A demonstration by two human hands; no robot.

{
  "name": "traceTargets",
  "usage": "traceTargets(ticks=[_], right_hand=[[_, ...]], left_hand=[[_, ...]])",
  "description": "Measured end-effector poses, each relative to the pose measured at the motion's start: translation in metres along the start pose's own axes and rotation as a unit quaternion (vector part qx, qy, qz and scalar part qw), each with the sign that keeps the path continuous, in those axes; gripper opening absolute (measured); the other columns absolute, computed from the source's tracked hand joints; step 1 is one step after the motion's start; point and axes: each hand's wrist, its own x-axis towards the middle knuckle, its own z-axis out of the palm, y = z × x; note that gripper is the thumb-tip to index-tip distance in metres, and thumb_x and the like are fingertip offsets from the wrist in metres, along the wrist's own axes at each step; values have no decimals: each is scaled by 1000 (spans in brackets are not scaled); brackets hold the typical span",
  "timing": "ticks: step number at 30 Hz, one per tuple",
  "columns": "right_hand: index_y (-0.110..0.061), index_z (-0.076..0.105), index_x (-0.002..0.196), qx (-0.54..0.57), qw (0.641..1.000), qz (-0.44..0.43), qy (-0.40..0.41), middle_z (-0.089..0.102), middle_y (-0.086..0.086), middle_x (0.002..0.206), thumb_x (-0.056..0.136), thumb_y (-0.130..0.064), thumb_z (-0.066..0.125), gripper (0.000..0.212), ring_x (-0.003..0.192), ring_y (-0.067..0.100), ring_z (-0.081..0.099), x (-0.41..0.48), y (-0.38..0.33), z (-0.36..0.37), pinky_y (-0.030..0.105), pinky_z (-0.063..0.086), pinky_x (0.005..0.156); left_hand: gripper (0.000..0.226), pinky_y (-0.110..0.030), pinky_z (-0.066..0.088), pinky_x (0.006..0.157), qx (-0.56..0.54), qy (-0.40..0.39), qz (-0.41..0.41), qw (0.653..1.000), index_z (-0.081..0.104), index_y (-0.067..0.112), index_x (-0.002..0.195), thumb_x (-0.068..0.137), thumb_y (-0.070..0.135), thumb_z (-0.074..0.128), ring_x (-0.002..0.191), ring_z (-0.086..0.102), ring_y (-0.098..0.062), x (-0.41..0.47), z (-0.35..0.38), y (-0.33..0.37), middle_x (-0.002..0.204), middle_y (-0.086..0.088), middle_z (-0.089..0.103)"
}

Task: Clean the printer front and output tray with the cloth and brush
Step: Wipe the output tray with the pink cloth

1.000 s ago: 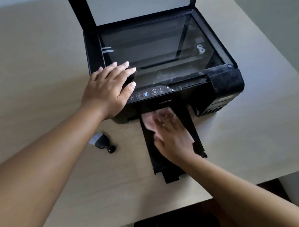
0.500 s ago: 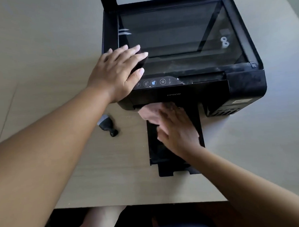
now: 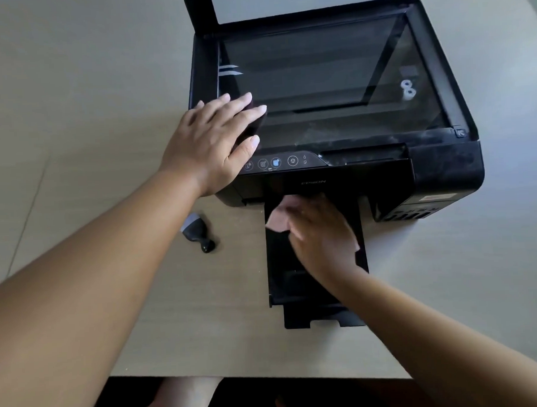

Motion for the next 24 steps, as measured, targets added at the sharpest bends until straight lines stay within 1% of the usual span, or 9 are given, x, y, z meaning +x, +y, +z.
traceTargets(ticks=[2, 6, 8, 10, 12, 14, 19, 21, 24], right_hand=[[-26, 67, 111, 57, 989, -130, -35, 58, -1, 131, 89, -25, 50, 28, 128, 25, 48, -10, -6, 4, 40, 37, 107], [-25, 71, 107, 82, 949, -296, -77, 65, -1, 123, 93, -28, 59, 20, 125, 21, 53, -39, 31, -20, 41, 41, 104], [-17, 73, 99, 111, 954, -275, -30, 69, 1, 112, 94, -22, 60, 15, 116, 21, 59, -40, 43, -29, 38, 44, 100], [-10, 72, 98, 127, 975, -183, 18, 68, 4, 109, 96, -19, 55, 19, 113, 22, 60, -29, 37, -27, 35, 46, 97], [-14, 68, 103, 87, 994, -51, 40, 63, -2, 116, 92, -14, 52, 19, 115, 22, 56, -15, 17, -18, 30, 40, 101], [-22, 64, 102, 76, 997, 7, 20, 59, -7, 116, 87, -14, 51, 21, 114, 23, 52, -2, -1, -10, 34, 37, 103], [-19, 70, 113, 74, 959, -261, -79, 63, 0, 126, 100, -26, 41, 32, 128, 22, 49, -21, 5, -10, 38, 33, 112], [-21, 71, 111, 80, 957, -270, -72, 65, -1, 124, 100, -26, 44, 30, 126, 21, 52, -43, 31, -18, 35, 34, 113], [-25, 72, 103, 58, 975, -202, -64, 65, -3, 119, 91, -24, 59, 17, 124, 23, 52, -64, 50, -30, 41, 44, 100]], left_hand=[[55, -46, 17, 117, 0, -1, -1, 1000, 30, 38, 148, 95, 53, 22, 146, 21, -19, 1, -1, -1, 158, 11, 26], [54, -46, 17, 117, 2, 4, 0, 1000, 31, 37, 148, 96, 52, 23, 146, 22, -19, 1, 1, 0, 158, 10, 27], [54, -47, 18, 117, 2, 7, 0, 1000, 31, 37, 147, 96, 52, 24, 145, 22, -19, 1, 2, 0, 158, 10, 27], [54, -47, 18, 117, 2, 6, -2, 1000, 31, 38, 147, 95, 52, 24, 145, 22, -19, 2, 2, 0, 158, 10, 27], [54, -47, 17, 117, 0, 4, -4, 1000, 30, 39, 147, 95, 52, 24, 146, 22, -19, 2, 2, -1, 158, 11, 26], [54, -46, 17, 117, 1, 4, -4, 1000, 29, 40, 147, 95, 53, 24, 146, 21, -18, 2, 2, -2, 158, 11, 25], [53, -45, 15, 118, -5, -3, -11, 1000, 28, 42, 147, 95, 53, 24, 146, 18, -17, 3, 1, -3, 159, 13, 23], [53, -45, 15, 118, -10, -3, -14, 1000, 28, 41, 147, 95, 52, 24, 146, 18, -18, 3, 1, -3, 159, 12, 23], [54, -46, 15, 117, -8, 3, -13, 1000, 29, 40, 147, 95, 52, 25, 146, 19, -18, 2, 2, -2, 159, 12, 24]])
